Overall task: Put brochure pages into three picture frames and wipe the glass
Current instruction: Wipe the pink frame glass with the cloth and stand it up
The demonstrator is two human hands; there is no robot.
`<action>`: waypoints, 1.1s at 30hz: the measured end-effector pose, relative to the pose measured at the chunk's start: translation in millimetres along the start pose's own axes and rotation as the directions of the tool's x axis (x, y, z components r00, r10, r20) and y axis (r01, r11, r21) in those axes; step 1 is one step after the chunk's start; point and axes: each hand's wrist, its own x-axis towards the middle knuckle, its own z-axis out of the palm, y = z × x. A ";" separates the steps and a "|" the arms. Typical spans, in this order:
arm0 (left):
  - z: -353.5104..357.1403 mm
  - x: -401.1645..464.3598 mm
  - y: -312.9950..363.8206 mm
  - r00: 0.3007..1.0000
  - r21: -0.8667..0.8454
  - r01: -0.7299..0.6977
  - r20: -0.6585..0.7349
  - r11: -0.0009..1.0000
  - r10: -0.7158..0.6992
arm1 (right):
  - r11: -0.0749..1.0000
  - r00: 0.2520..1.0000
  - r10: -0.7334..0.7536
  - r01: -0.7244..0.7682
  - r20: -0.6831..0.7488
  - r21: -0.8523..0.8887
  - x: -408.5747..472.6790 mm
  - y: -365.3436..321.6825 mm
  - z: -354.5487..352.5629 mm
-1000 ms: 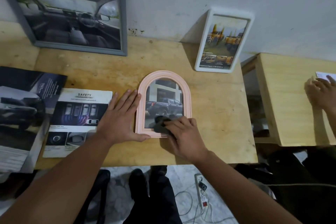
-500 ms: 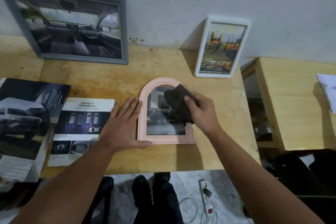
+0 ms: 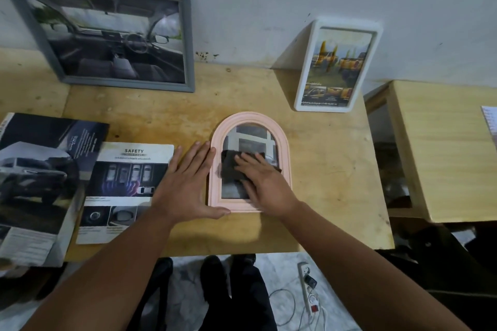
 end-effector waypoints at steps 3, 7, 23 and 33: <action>0.0 2.0 1.0 1.000 0.003 0.001 0.000 1.000 -0.001 | 0.986 1.000 0.017 -0.020 0.022 0.163 -19.6 -16.4 -1.2; 0.0 2.1 0.8 1.000 0.011 -0.003 0.001 1.000 0.003 | 0.810 0.950 0.296 -0.306 0.102 0.499 -23.6 -33.3 -21.5; -0.3 2.1 -0.8 1.000 0.029 0.014 0.021 0.999 -0.014 | -0.492 0.796 0.365 -0.275 0.483 0.826 -15.8 -6.8 -45.0; -0.8 1.0 -0.7 1.000 0.026 0.012 0.007 1.000 -0.012 | 0.971 0.970 0.227 -0.219 -0.082 0.095 24.4 30.3 -40.2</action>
